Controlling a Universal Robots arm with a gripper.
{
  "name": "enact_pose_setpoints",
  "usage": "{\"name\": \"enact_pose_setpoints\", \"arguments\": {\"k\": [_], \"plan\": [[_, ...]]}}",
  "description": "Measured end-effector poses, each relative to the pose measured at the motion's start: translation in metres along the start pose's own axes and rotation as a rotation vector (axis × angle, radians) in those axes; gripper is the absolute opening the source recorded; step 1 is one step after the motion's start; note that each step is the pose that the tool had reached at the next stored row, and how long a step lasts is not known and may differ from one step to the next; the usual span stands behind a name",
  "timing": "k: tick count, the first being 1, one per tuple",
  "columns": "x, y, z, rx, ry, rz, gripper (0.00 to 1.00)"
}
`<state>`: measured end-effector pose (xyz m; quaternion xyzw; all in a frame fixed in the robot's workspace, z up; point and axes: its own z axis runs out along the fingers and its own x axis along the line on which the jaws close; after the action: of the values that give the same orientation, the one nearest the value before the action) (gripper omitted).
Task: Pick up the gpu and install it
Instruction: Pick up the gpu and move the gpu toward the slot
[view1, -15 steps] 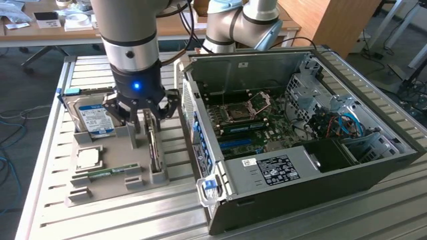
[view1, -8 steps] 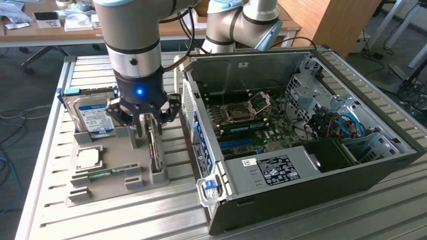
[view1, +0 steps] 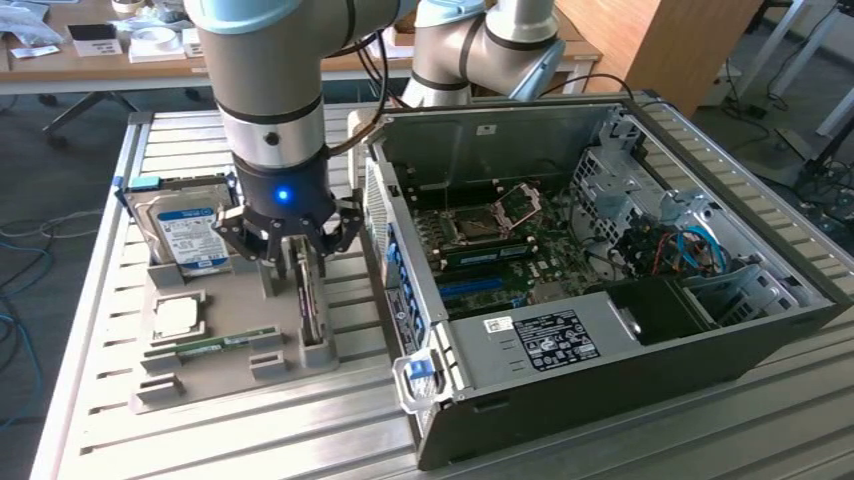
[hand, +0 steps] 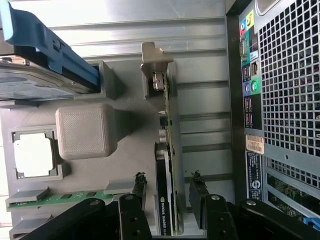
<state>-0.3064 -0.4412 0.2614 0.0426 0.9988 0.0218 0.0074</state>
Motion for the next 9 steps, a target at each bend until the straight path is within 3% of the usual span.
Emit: {"name": "enact_pose_setpoints", "arguments": {"k": [4, 9], "plan": [[0.0, 0.0, 0.0003, -0.0001, 0.0, 0.0, 0.49], [0.0001, -0.0003, 0.0074, -0.0002, 0.0001, -0.003, 0.49]]}}
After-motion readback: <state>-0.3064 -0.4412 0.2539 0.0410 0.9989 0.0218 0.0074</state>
